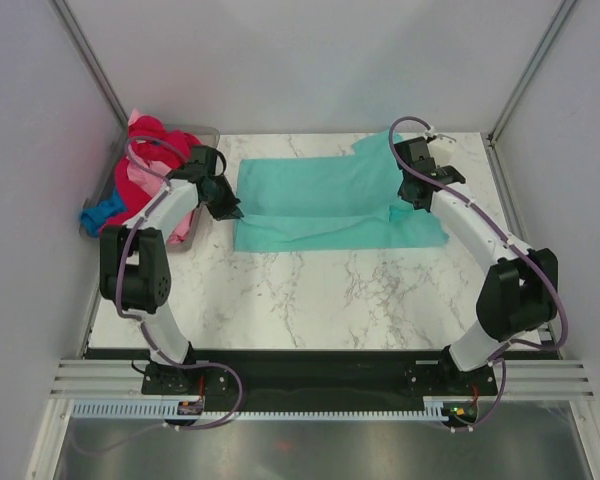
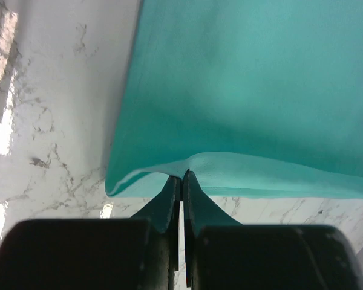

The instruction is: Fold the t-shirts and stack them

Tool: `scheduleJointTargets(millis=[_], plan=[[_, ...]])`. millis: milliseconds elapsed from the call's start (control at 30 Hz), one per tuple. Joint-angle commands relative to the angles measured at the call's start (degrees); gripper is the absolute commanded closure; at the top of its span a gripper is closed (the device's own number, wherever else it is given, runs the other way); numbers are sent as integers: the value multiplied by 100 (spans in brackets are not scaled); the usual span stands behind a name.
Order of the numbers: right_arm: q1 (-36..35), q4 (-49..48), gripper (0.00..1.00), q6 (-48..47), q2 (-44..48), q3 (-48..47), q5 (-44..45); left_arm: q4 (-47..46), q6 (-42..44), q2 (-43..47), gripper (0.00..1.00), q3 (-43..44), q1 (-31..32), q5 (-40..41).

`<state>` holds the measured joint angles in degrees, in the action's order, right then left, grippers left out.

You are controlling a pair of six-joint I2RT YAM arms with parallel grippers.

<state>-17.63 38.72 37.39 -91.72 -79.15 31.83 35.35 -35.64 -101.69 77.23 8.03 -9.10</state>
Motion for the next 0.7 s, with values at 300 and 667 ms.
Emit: scheduleJointTargets(millis=[300,667], plan=[[497,-339,100,-276,-1681,-1321,-450,893,382,-1851,98,1926,-179,-127],[1209,857,26,-680,-3187,-4568,-1162,2423,584,-2410,55,4960,-302,-232]])
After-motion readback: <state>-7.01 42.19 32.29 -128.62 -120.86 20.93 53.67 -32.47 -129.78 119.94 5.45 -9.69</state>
